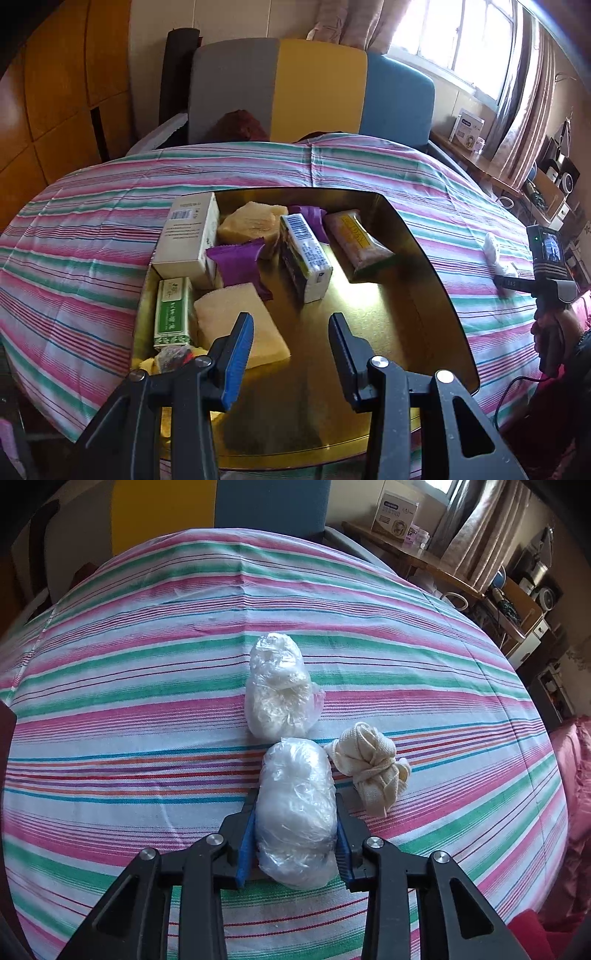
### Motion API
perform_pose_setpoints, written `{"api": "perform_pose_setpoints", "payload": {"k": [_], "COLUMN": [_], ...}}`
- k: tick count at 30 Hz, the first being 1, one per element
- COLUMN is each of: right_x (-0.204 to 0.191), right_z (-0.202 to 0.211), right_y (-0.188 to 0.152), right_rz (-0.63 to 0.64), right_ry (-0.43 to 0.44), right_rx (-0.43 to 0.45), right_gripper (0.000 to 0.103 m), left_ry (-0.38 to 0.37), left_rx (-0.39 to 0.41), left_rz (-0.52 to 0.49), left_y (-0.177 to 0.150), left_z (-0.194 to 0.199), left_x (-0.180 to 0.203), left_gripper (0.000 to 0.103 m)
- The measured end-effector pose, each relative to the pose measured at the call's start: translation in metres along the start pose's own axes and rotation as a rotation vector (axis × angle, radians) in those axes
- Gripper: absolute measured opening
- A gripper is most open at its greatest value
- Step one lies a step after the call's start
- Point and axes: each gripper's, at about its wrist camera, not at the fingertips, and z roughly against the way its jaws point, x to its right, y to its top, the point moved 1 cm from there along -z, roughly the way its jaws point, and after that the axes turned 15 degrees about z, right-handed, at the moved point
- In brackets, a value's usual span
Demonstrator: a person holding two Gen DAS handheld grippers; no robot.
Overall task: Organize objects
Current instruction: 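Carry the plastic-wrapped bundle over the gold tray with the right tool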
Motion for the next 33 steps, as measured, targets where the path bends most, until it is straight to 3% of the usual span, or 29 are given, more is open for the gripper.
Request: {"api": "perform_pose_setpoints", "payload": {"k": [19,24,29,33], "right_x": [-0.001,0.004,0.018,-0.020], "right_z": [0.001,0.024,0.086,0.136], "right_y": [-0.001,-0.001,0.011,0.024], "right_rz": [0.028,-0.065,-0.156,-0.085], "right_ry": [-0.067,0.072,0.183,0.256], "right_rx": [-0.007,0.012,0.179,0.295], "right_gripper": [0.035,0.035,0.035,0.035], "left_ry": [0.007,-0.002,-0.002,0.005], "left_rx": [0.023,0.028,0.035,0.034], "left_rz": [0.090,0.121,0.141,0.148], "left_y": [-0.001,-0.001,0.003,0.002], "left_z": [0.016,0.018,0.018,0.016], "left_x": [-0.056,-0.068,-0.074,-0.076], "left_gripper": [0.042,0.042,0.042,0.042]}}
